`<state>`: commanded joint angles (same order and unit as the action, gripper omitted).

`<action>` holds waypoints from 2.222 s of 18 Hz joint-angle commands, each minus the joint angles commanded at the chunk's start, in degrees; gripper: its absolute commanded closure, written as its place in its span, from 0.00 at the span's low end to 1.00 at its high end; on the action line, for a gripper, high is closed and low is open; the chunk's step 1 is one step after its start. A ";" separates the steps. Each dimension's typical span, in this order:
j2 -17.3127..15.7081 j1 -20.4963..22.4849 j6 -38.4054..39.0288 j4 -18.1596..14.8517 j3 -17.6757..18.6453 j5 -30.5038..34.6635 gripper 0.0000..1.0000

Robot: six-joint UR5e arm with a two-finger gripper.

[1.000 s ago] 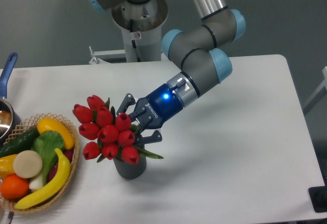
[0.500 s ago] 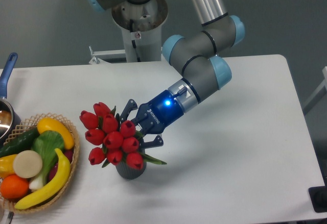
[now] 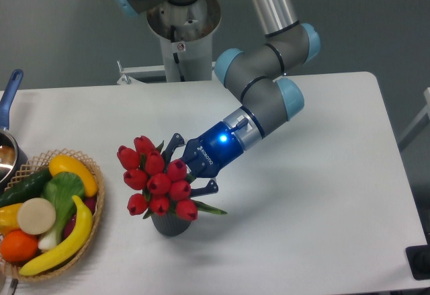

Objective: Insert the flowers into the vase

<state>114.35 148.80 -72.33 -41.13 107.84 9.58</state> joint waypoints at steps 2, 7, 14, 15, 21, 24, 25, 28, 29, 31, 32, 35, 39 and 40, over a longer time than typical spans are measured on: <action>0.00 0.17 0.00 0.00 0.00 0.00 0.57; 0.00 0.26 -1.05 0.00 0.00 0.00 0.42; -0.18 1.05 -1.85 0.00 0.44 0.18 0.04; -0.26 1.06 -1.85 0.00 0.53 0.18 0.01; -0.79 1.49 -2.02 0.09 0.88 0.44 0.00; -2.02 1.84 -3.51 0.18 1.23 2.97 0.00; -2.89 2.11 -4.30 0.09 1.40 4.90 0.00; -5.88 2.72 -4.83 0.09 1.41 11.31 0.00; -6.85 2.81 -4.92 0.09 1.41 13.86 0.00; -8.08 2.99 -4.92 0.09 1.32 18.26 0.00; -8.87 3.16 -5.01 0.09 1.23 20.28 0.00; -11.59 3.69 -5.01 0.09 0.88 27.31 0.00; -15.20 3.96 -4.83 0.00 -2.18 41.27 0.00; -15.64 4.04 -4.75 0.00 -3.07 43.92 0.00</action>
<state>98.71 152.84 -77.08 -41.13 104.77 53.50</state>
